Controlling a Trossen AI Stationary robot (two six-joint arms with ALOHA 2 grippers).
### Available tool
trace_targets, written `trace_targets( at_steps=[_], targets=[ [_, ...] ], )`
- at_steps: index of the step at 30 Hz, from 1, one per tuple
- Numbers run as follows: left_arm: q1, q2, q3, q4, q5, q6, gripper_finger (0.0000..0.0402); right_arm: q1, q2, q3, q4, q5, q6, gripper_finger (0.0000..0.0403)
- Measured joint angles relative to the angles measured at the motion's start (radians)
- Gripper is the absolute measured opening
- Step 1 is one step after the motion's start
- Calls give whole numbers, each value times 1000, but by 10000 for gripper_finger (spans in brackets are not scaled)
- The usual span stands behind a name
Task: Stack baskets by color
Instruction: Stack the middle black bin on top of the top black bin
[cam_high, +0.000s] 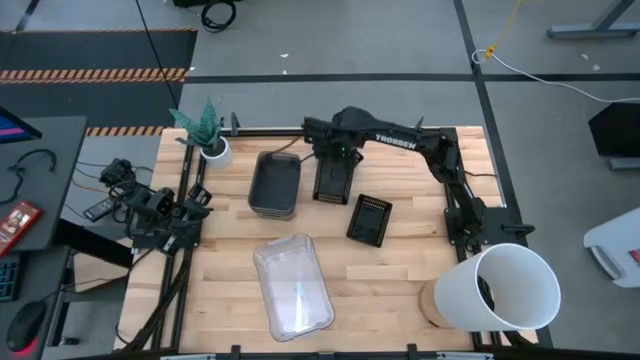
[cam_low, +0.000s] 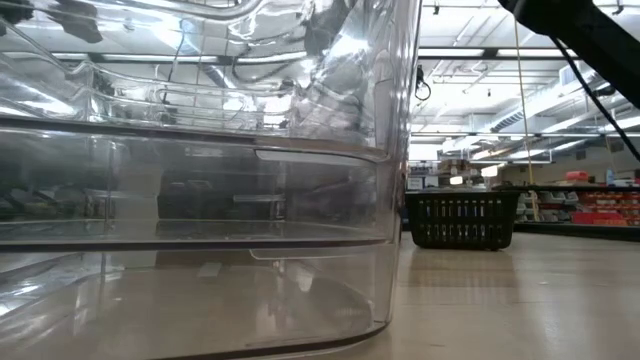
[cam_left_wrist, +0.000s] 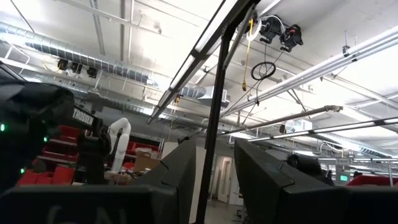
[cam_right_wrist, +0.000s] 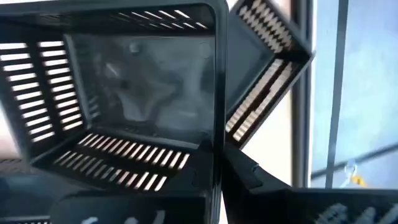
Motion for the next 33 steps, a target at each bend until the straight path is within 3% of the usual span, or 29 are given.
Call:
trace_targets(
  at_steps=[5,12,19,23,29,33],
  targets=[
    [0,0,0,0,0,0,117,-64,0,97,2,-4,-132,14],
    [0,0,0,-8,-21,55,117,-137,0,146,60,163,-396,14],
    [0,0,0,-45,-100,294,117,-172,1,128,191,154,-696,14],
    [0,0,0,-114,-136,389,117,-169,4,127,188,72,-766,14],
    [0,0,0,-233,-181,387,117,-157,7,127,189,63,-832,14],
    [0,0,0,-278,-188,291,117,-158,7,127,185,80,-876,14]
  ],
)
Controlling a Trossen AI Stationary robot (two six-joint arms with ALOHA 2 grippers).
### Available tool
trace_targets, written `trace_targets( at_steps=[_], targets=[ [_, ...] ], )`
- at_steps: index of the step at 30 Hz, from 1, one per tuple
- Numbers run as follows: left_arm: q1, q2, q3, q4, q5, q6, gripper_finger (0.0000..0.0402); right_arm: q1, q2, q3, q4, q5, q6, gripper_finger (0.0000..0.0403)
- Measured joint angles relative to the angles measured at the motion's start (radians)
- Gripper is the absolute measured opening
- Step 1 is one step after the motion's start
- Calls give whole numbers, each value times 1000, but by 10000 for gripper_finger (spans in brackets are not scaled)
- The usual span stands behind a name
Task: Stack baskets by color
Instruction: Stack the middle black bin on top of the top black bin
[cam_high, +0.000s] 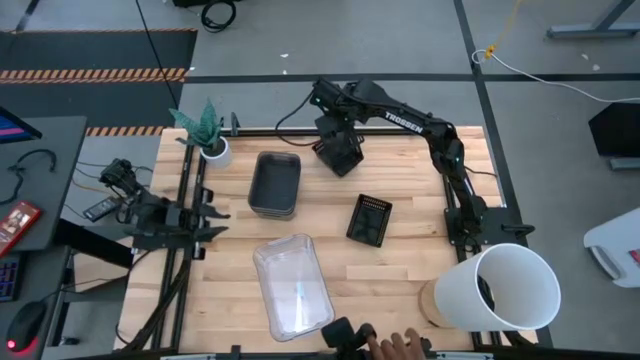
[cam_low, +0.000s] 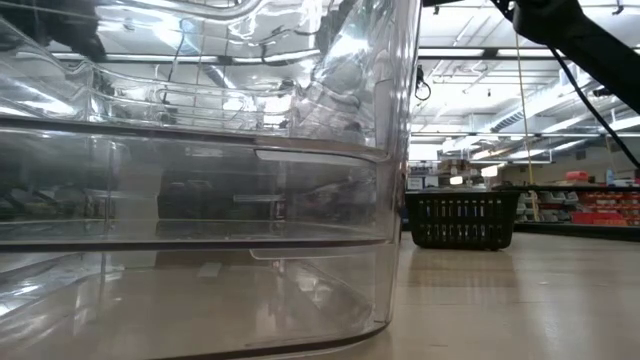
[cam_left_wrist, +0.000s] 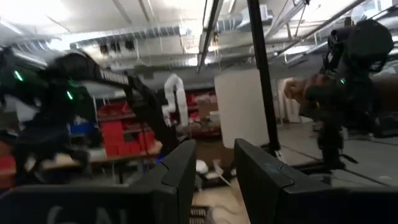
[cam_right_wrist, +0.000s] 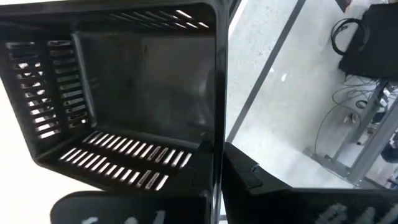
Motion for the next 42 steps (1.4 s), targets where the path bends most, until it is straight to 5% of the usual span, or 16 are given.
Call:
trace_targets(
  at_steps=[10,21,34,42],
  targets=[
    [0,0,0,-129,-1,-183,117,-3,-1,-35,3,38,-37,13],
    [0,0,0,-301,-152,-450,117,6,-1,-133,86,29,-77,13],
    [0,0,0,-305,-153,-443,117,38,-1,-231,81,-107,-19,15],
    [0,0,0,-304,-152,-440,117,50,-1,-300,80,-215,167,35]
  ],
)
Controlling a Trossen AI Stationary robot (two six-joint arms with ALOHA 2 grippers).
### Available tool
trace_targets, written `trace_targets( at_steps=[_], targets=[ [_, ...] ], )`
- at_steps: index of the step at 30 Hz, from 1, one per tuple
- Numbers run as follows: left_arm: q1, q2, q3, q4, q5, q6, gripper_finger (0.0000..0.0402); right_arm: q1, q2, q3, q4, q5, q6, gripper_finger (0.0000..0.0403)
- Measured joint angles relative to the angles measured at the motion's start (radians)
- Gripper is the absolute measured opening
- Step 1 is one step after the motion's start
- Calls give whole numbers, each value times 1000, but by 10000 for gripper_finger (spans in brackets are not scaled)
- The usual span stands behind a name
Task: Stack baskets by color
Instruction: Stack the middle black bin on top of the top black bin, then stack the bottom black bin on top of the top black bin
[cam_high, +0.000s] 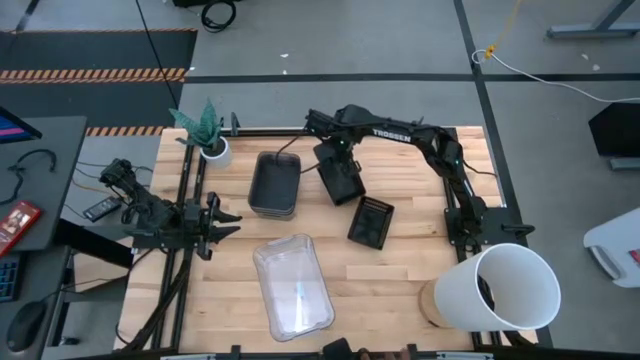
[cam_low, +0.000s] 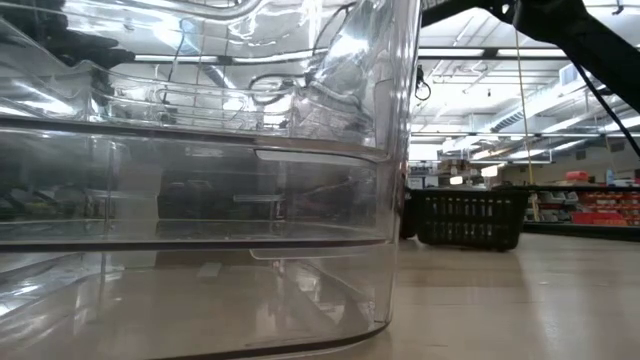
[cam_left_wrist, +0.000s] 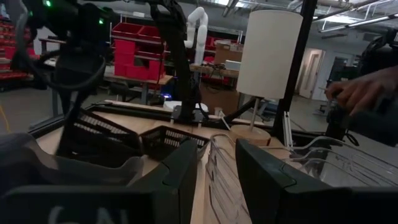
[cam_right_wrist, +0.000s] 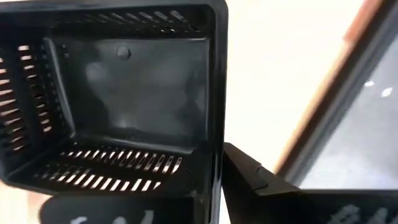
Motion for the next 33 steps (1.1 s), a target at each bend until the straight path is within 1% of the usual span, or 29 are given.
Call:
trace_targets(
  at_steps=[4,13,16,20,22,25,28,31,33],
  targets=[
    [0,0,0,0,0,0,117,6,0,-26,-20,-43,50,54],
    [0,0,0,0,0,1,117,14,0,-62,-23,-91,124,105],
    [0,0,0,0,0,2,117,13,0,-55,-31,-92,153,120],
    [0,0,0,0,0,3,117,13,1,1,-51,-94,202,139],
    [0,0,0,0,0,3,117,13,1,38,-54,-91,255,147],
    [0,0,0,0,0,3,117,18,0,90,-64,-50,392,156],
    [0,0,0,0,0,3,117,40,0,131,-149,-39,536,162],
    [0,0,0,0,0,3,117,76,0,138,-239,-50,646,162],
    [0,0,0,0,0,2,117,100,0,124,-251,-39,692,161]
  ],
)
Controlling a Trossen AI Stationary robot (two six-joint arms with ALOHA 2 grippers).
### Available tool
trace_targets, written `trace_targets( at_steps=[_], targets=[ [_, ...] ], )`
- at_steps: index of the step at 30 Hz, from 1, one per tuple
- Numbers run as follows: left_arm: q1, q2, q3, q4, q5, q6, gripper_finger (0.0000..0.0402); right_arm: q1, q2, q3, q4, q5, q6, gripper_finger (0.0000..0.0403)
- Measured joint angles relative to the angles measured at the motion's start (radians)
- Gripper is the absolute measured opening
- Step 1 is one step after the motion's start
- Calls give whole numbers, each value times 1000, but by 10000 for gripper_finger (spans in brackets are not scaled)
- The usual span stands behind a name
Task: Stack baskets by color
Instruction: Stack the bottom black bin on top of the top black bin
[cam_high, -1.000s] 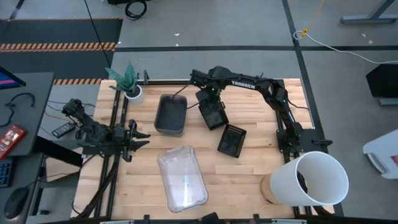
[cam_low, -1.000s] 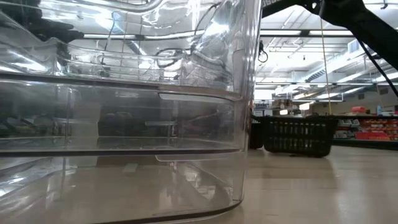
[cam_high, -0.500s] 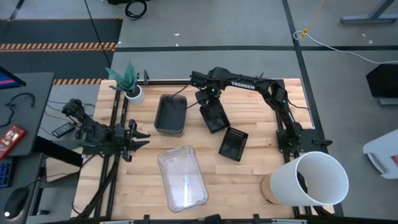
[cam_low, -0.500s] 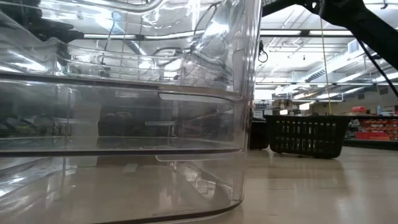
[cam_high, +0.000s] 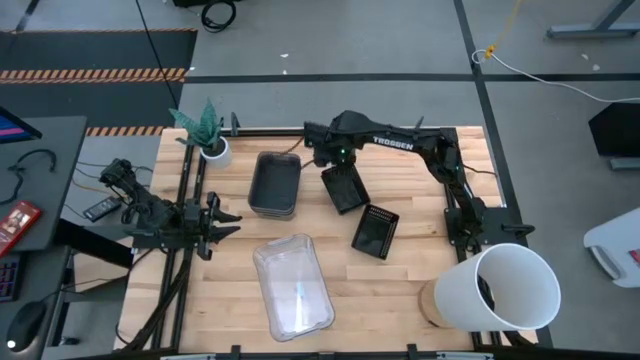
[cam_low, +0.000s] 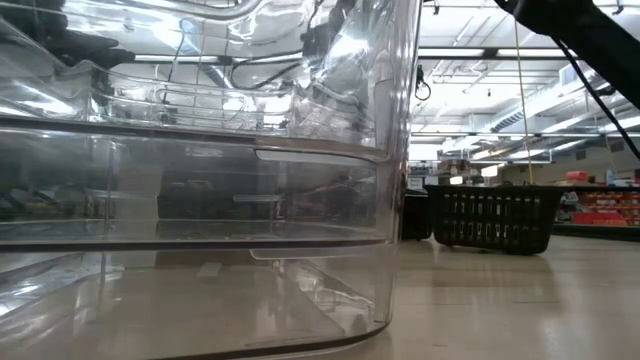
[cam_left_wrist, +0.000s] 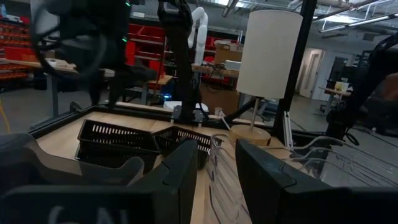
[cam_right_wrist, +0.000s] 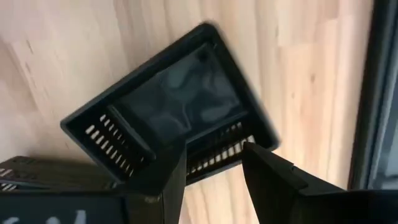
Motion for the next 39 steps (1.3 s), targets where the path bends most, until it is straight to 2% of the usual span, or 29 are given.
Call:
trace_targets(
  at_steps=[6,11,18,27,33,39],
  targets=[
    [0,0,0,0,0,-1,117,78,1,-68,-97,23,110,160],
    [0,0,0,0,0,-1,117,141,-34,-131,-85,-54,161,160],
    [0,0,0,6,0,-1,117,175,-129,-355,-16,-36,266,160],
    [0,0,0,6,0,-1,117,194,-340,-683,154,-31,442,165],
    [0,0,0,7,0,-1,117,194,-443,-887,316,-30,474,186],
    [0,0,0,7,0,0,117,182,-491,-1027,469,-49,479,213]
  ],
)
